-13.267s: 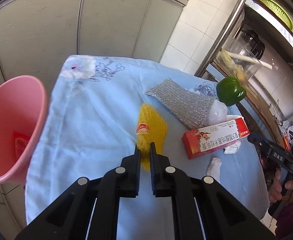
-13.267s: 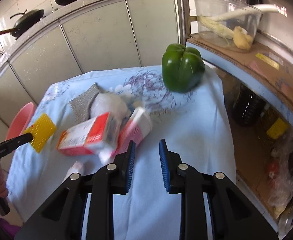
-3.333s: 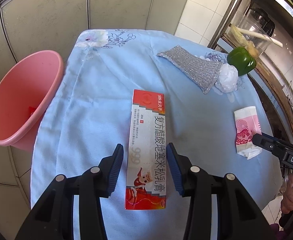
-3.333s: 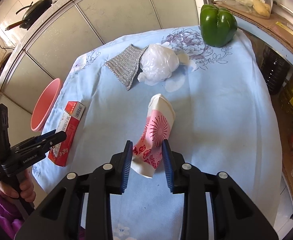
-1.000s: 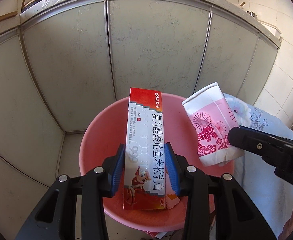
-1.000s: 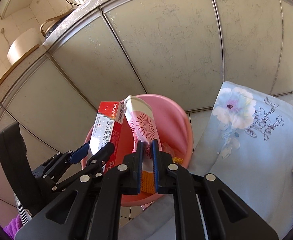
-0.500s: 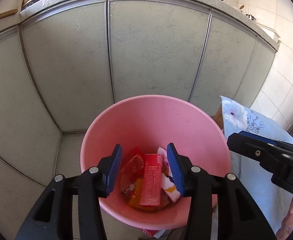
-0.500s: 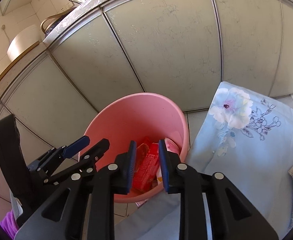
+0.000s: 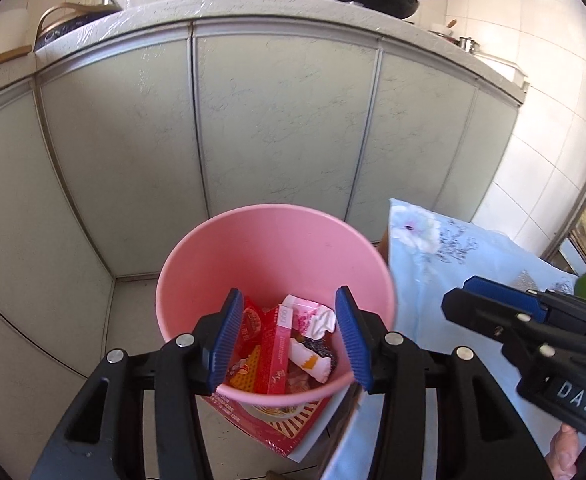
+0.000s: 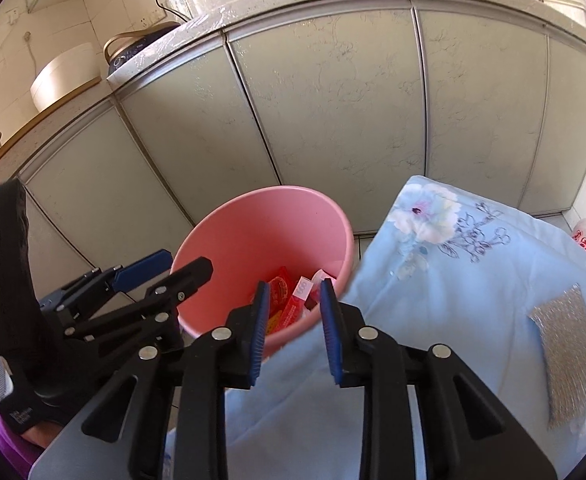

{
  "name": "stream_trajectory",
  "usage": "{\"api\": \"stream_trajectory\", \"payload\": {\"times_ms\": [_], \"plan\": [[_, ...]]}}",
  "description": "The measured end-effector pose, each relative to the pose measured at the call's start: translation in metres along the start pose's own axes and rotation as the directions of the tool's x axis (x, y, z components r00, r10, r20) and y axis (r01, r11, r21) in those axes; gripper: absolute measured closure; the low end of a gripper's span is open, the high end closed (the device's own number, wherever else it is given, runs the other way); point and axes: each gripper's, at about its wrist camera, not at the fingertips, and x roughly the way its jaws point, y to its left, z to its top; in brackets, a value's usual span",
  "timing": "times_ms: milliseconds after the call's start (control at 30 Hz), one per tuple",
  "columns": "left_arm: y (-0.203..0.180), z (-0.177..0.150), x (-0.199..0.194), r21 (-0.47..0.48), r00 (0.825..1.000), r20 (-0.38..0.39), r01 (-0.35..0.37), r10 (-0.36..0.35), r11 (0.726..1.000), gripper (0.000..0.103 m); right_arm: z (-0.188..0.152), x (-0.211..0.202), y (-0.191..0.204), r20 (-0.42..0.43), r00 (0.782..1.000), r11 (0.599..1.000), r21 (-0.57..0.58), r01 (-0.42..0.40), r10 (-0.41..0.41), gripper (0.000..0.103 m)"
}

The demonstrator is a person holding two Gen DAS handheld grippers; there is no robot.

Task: Collect trash
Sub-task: 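Move both open tools back toward the table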

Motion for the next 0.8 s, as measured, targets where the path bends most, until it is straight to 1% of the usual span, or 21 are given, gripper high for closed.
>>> {"api": "stream_trajectory", "payload": {"times_ms": [200, 267, 300, 333, 467, 633, 700, 800], "plan": [[-0.012, -0.005, -0.022, 0.024, 1.000, 0.012, 0.015, -0.015, 1.000, 0.054, -0.016, -0.020, 0.003, 0.021, 0.999, 1.000, -0.011, 0.026, -0.026, 0.071], [-0.017, -0.008, -0.028, 0.036, 1.000, 0.015, 0.020, -0.020, 0.999, 0.052, -0.021, -0.026, 0.002, 0.027, 0.999, 0.999, -0.014, 0.038, -0.037, 0.067], [-0.020, -0.009, -0.030, 0.042, 1.000, 0.015, 0.021, -0.022, 0.999, 0.051, -0.025, -0.030, 0.002, 0.030, 0.999, 0.999, -0.014, 0.045, -0.044, 0.062], [-0.022, -0.009, -0.032, 0.047, 1.000, 0.016, 0.024, -0.025, 0.999, 0.050, -0.028, -0.033, 0.001, 0.032, 0.998, 0.999, -0.013, 0.052, -0.052, 0.061], [-0.032, -0.012, -0.037, 0.064, 0.999, 0.017, 0.036, -0.037, 0.997, 0.047, -0.041, -0.044, -0.002, 0.033, 0.997, 0.997, -0.013, 0.076, -0.075, 0.061], [-0.045, -0.016, -0.042, 0.091, 0.999, 0.008, 0.053, -0.054, 0.994, 0.046, -0.055, -0.061, -0.009, 0.050, 0.991, 0.992, -0.011, 0.124, -0.124, 0.061], [-0.050, -0.019, -0.043, 0.102, 0.998, 0.003, 0.062, -0.062, 0.993, 0.046, -0.063, -0.070, -0.015, 0.061, 0.988, 0.989, 0.010, 0.145, -0.145, 0.061], [-0.061, -0.023, -0.043, 0.116, 0.995, -0.013, 0.096, -0.095, 0.989, 0.046, -0.077, -0.087, -0.027, 0.076, 0.980, 0.982, 0.047, 0.182, -0.185, 0.061]]}}
